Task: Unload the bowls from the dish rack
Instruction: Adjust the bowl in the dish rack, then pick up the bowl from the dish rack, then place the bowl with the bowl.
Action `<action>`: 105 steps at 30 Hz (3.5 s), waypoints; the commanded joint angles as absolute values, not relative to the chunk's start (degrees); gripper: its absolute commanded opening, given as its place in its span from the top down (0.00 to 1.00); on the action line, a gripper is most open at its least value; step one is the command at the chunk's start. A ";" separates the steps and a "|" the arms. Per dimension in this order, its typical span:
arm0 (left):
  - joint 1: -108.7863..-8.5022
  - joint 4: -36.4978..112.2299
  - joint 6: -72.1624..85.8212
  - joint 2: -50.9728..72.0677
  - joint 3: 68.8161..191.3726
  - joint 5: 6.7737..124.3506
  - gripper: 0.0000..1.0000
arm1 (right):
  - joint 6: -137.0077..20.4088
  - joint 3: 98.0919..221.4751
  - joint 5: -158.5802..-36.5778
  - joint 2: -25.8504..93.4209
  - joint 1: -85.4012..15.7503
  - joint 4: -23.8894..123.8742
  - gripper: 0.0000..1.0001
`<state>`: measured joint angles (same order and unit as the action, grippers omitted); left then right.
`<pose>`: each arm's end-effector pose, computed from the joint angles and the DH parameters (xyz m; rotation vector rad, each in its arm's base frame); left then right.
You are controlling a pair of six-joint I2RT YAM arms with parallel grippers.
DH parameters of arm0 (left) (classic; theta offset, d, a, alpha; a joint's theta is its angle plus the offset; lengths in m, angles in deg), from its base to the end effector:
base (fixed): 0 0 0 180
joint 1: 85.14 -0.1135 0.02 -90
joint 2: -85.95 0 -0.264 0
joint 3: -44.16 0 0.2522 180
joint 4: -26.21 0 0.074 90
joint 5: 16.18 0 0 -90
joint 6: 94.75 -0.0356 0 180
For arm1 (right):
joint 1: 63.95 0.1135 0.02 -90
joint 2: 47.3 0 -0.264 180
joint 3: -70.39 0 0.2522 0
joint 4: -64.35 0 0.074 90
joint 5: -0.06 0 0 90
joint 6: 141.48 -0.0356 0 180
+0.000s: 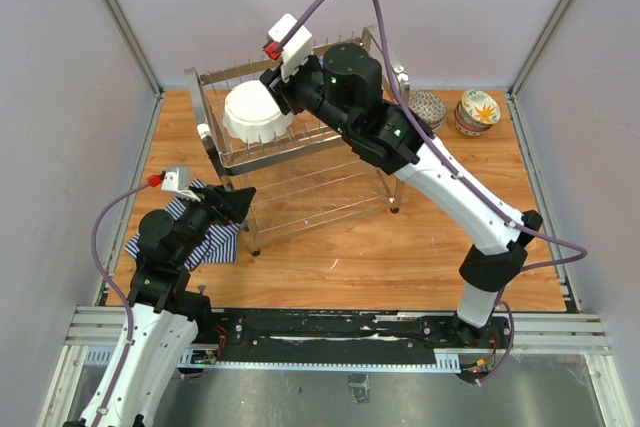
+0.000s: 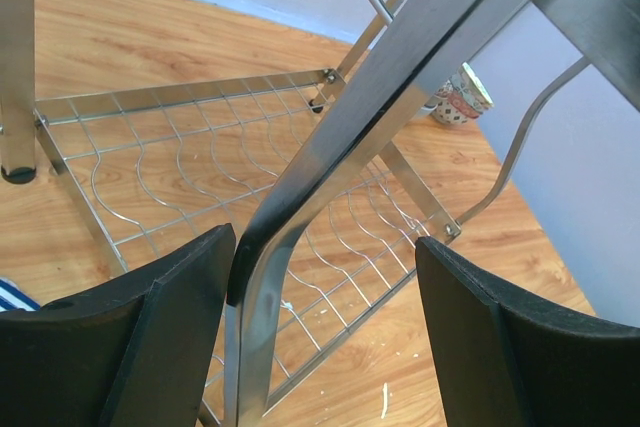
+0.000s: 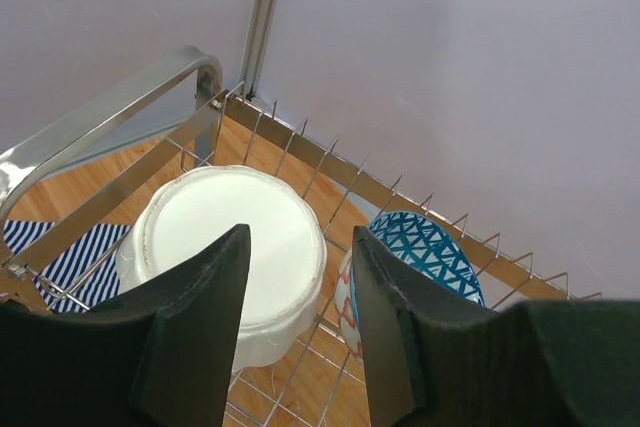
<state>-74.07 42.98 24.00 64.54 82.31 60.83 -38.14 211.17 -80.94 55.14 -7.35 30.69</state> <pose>0.1206 -0.0317 0.2825 -0.0663 1.6163 -0.7191 0.2157 0.3171 0.5367 -0.7569 1.3063 0.4917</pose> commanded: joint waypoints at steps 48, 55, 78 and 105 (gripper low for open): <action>-73.72 42.47 22.58 63.23 84.20 63.35 0.22 | -51.94 218.03 -105.45 61.22 -23.31 18.12 0.70; -73.72 42.68 22.58 63.37 84.14 63.71 0.22 | -52.01 218.11 -106.08 61.60 -23.54 17.97 0.81; -73.73 43.05 22.58 63.56 85.00 64.62 0.22 | -48.84 200.88 -107.84 46.88 -23.60 45.29 0.99; -73.74 42.76 23.87 64.73 84.64 68.03 0.22 | -46.11 185.24 -88.60 29.51 -40.06 51.07 0.99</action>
<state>-74.07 43.17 23.78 64.13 83.12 66.64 -42.29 187.37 -90.47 31.03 -33.41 49.00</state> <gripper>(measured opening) 0.777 0.041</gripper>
